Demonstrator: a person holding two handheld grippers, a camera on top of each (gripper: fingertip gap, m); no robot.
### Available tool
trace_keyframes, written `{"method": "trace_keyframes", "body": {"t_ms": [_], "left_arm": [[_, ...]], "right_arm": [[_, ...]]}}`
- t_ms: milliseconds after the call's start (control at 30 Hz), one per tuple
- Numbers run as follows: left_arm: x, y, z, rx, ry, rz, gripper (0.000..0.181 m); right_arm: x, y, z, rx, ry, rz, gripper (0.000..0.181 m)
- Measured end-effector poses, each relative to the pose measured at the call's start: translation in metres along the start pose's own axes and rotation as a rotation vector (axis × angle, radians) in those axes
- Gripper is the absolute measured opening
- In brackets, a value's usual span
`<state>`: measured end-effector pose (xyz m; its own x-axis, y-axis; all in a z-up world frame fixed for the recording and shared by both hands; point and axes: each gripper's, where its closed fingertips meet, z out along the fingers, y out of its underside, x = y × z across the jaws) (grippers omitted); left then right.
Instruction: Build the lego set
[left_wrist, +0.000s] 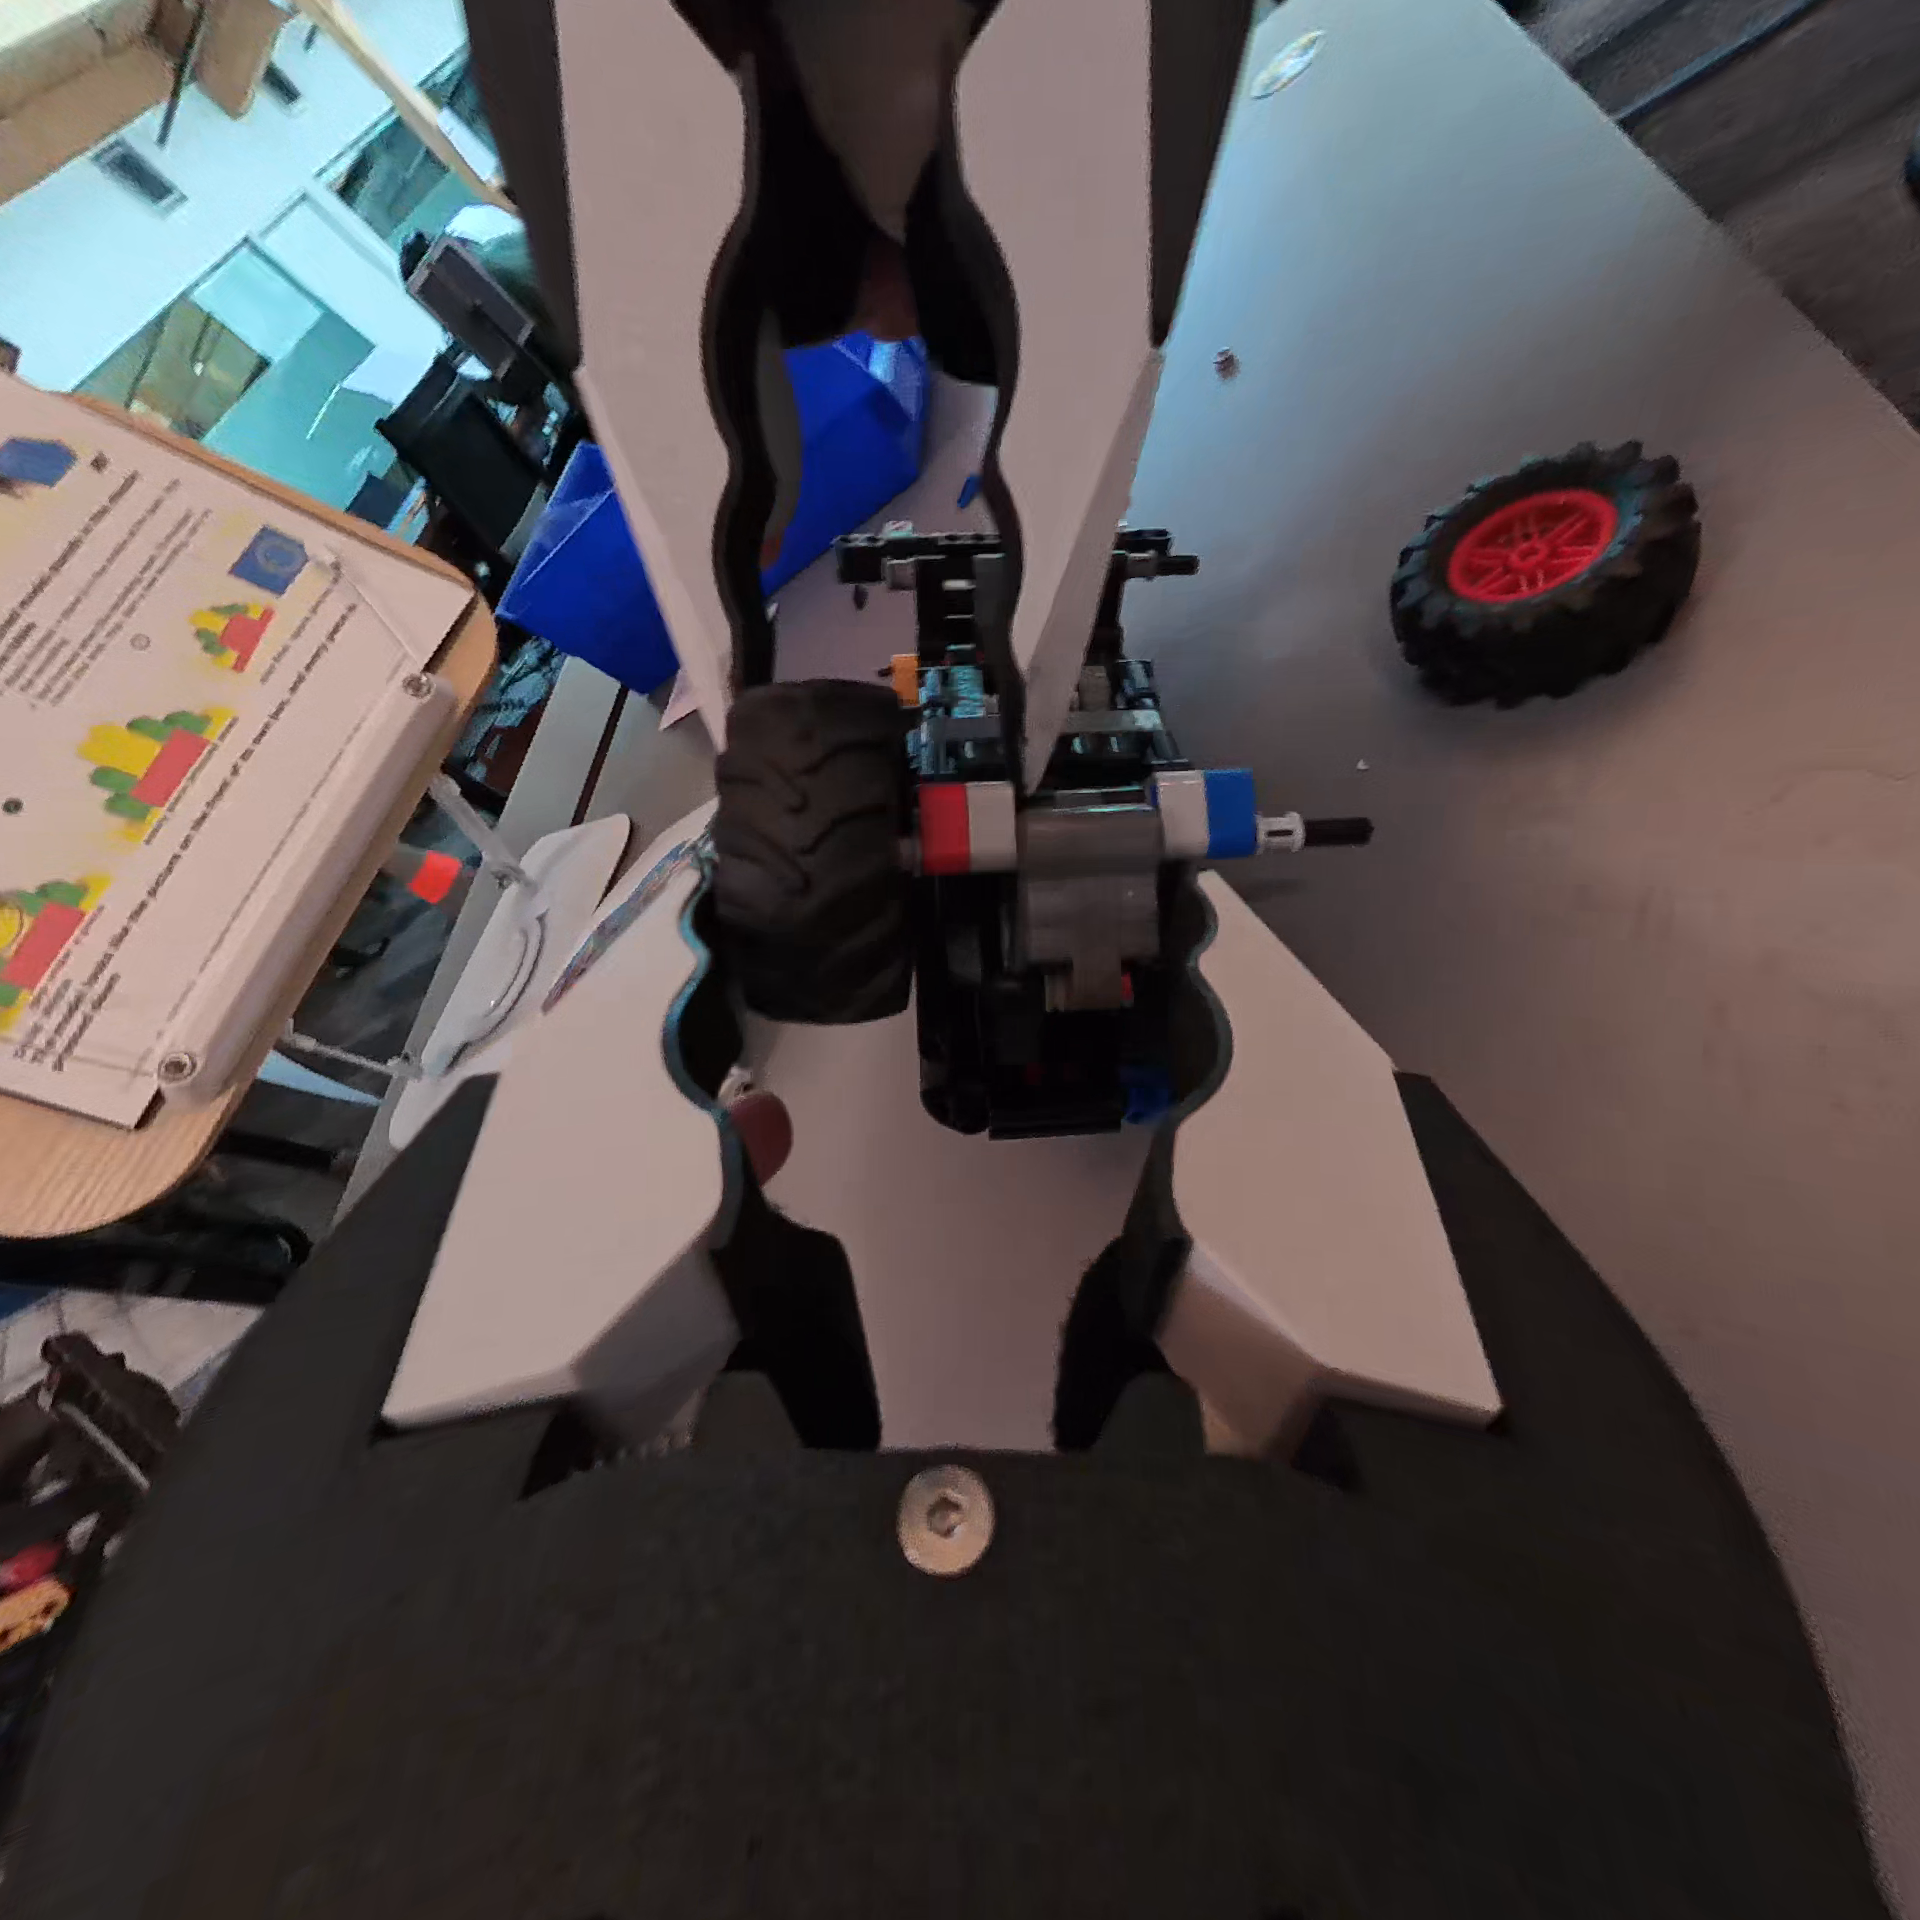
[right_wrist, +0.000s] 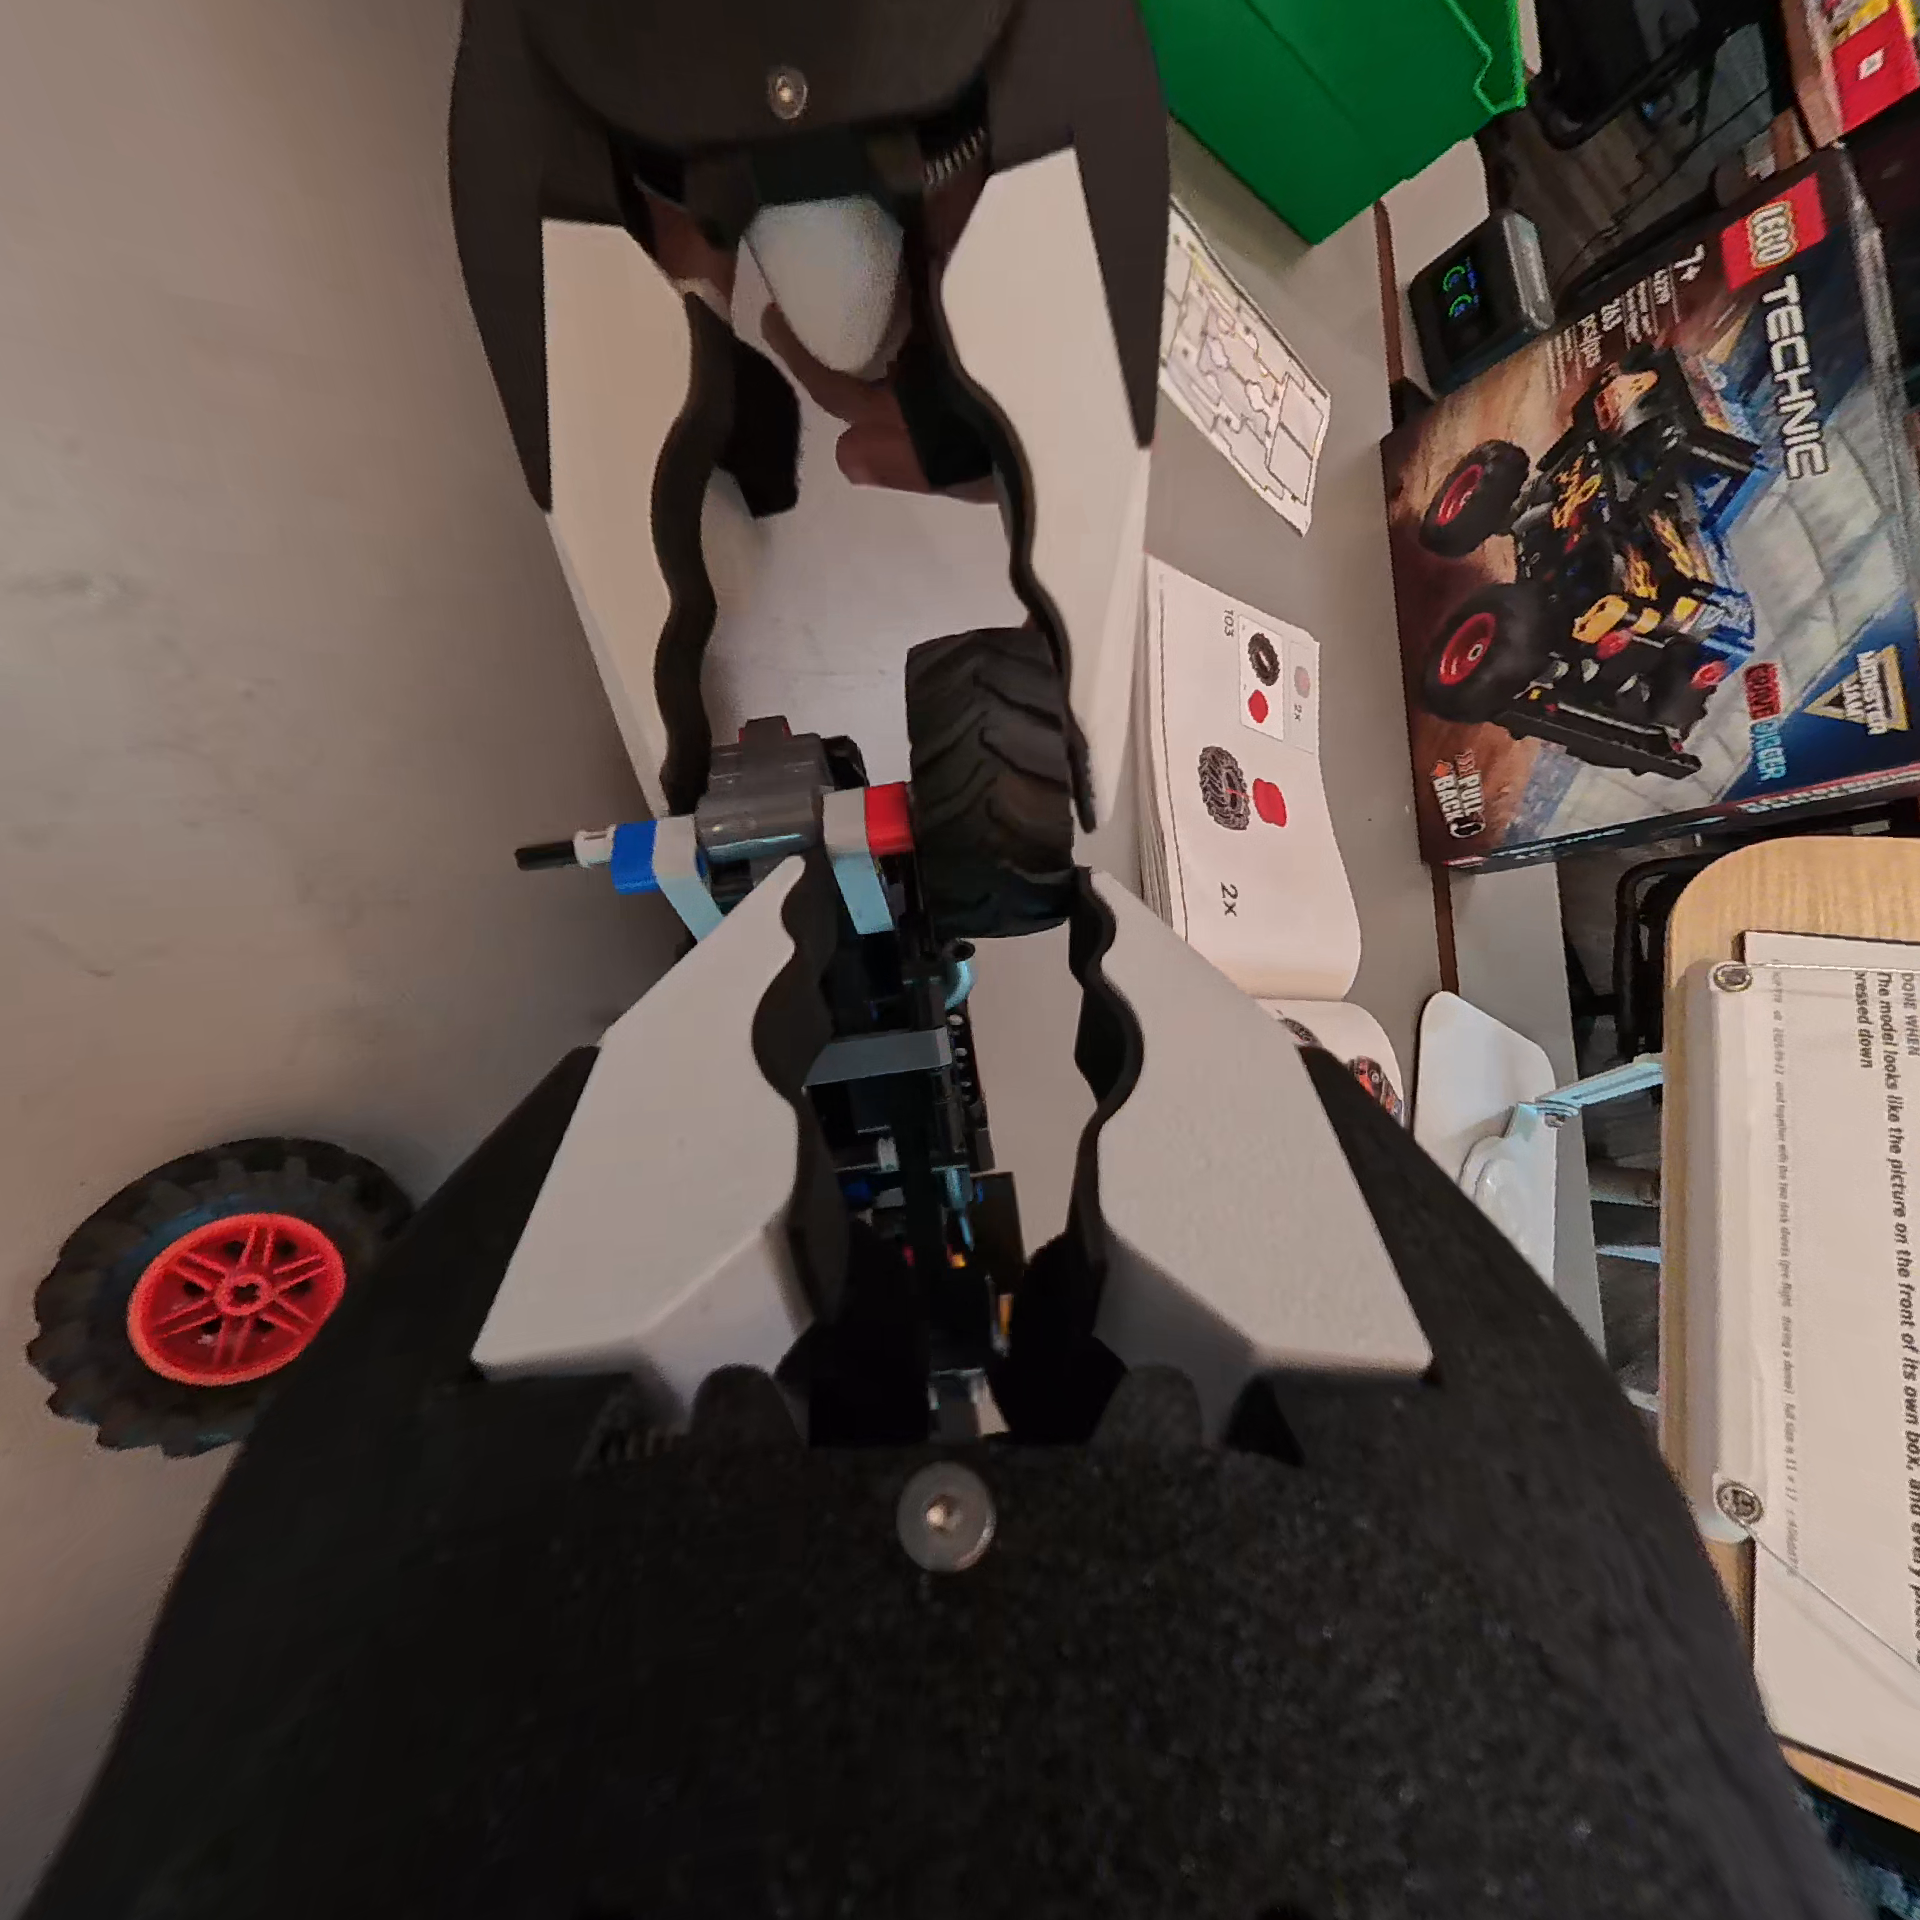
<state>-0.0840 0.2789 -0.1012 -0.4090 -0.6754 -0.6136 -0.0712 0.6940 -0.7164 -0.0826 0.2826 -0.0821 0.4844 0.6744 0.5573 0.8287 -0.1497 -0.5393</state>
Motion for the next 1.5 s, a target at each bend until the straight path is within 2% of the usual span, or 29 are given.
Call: {"method": "trace_keyframes", "body": {"t_ms": [33, 233, 433, 867, 933, 967, 1033, 1133, 1200, 1367, 1500], "left_arm": [[0.001, 0.0, 0.002, 0.004, -0.012, 0.027, 0.079], [-0.001, 0.007, 0.007, -0.027, -0.062, 0.101, 0.074], [-0.005, 0.01, 0.005, -0.043, -0.038, 0.051, 0.074], [-0.01, 0.016, 0.005, -0.049, 0.038, -0.089, 0.073], [-0.01, 0.016, 0.006, -0.053, 0.04, -0.099, 0.078], [-0.011, 0.015, 0.007, -0.056, 0.032, -0.1, 0.073], [-0.013, 0.014, 0.008, -0.058, -0.006, -0.092, 0.074], [-0.023, 0.017, 0.006, -0.049, -0.17, -0.008, 0.08], [-0.025, 0.018, 0.004, -0.044, -0.226, 0.021, 0.079], [-0.029, 0.023, 0.005, -0.042, -0.195, -0.041, 0.076], [-0.029, 0.023, 0.007, -0.038, -0.169, -0.063, 0.076]], "right_arm": [[-0.001, 0.001, 0.0, -0.009, -0.001, -0.008, 0.045], [0.0, 0.004, 0.005, -0.063, 0.042, -0.176, 0.046], [0.005, 0.004, 0.009, -0.102, -0.003, -0.189, 0.043], [0.012, 0.004, 0.016, -0.075, -0.102, -0.074, 0.041], [0.013, 0.005, 0.016, -0.073, -0.117, -0.049, 0.041], [0.013, 0.006, 0.015, -0.065, -0.123, -0.036, 0.042], [0.014, 0.008, 0.015, -0.052, -0.162, 0.029, 0.044], [0.019, 0.013, 0.017, -0.046, -0.161, 0.076, 0.045], [0.019, 0.012, 0.019, -0.024, -0.154, 0.092, 0.045], [0.024, 0.013, 0.02, -0.04, -0.1, 0.039, 0.043], [0.025, 0.015, 0.02, -0.043, -0.121, 0.064, 0.042]]}}
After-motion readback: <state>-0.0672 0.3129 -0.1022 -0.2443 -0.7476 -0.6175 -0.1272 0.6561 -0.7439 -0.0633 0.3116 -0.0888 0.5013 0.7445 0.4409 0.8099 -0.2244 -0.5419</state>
